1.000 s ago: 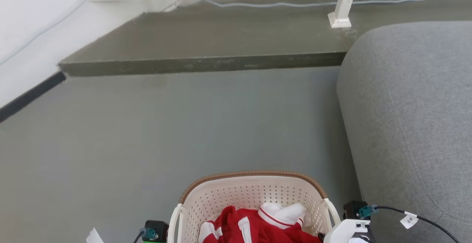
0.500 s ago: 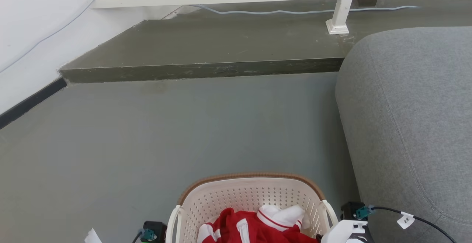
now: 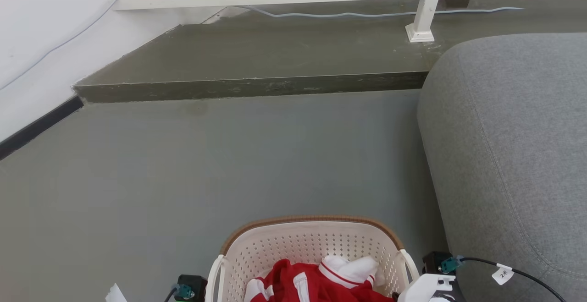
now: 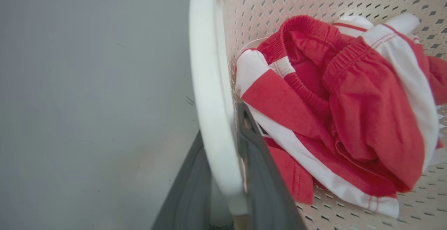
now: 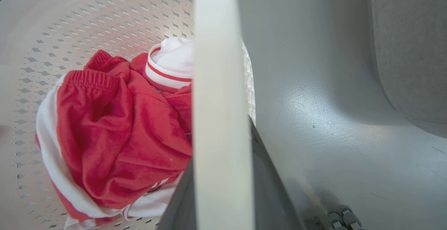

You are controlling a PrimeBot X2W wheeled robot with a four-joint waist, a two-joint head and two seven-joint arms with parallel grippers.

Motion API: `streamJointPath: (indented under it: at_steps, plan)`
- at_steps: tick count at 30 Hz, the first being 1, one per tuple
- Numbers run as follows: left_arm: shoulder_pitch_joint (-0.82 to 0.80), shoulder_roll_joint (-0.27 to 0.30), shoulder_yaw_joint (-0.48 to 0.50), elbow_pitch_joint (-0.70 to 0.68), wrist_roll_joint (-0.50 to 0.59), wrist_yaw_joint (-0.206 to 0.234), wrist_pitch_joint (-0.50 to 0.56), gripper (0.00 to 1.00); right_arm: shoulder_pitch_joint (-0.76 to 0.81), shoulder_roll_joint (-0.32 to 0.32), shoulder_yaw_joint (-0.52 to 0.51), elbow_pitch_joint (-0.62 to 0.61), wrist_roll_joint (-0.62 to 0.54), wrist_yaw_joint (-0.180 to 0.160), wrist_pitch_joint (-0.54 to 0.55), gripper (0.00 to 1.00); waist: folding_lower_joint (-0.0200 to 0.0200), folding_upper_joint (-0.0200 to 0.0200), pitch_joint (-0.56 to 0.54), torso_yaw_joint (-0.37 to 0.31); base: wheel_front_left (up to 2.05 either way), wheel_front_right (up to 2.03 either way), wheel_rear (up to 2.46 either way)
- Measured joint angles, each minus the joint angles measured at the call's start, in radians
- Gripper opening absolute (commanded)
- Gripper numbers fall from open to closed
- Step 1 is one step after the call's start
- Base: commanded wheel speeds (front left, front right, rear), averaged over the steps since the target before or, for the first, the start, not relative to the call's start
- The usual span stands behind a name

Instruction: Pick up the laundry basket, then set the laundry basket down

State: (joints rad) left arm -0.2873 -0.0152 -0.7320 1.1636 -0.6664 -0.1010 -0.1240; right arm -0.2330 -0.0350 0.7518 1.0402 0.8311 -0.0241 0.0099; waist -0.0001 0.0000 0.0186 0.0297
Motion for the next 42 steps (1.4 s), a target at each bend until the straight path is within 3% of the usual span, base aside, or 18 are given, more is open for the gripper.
streamJointPath:
  at_steps: [32, 42]
  plan:
    - [0.000, 0.005, -0.013, -0.008, -0.026, 0.016, -0.002, 0.00, -0.009, -0.004, 0.072, -0.012, 0.052, -0.038, -0.005, 0.00, 0.0000, 0.0000, 0.027, -0.007, 0.00, 0.00, 0.00]
    - [-0.078, 0.010, -0.009, -0.024, -0.026, 0.036, -0.018, 0.00, -0.118, -0.009, 0.077, -0.014, 0.054, -0.048, -0.018, 0.00, 0.0000, 0.0000, 0.096, -0.011, 0.00, 0.00, 0.00]
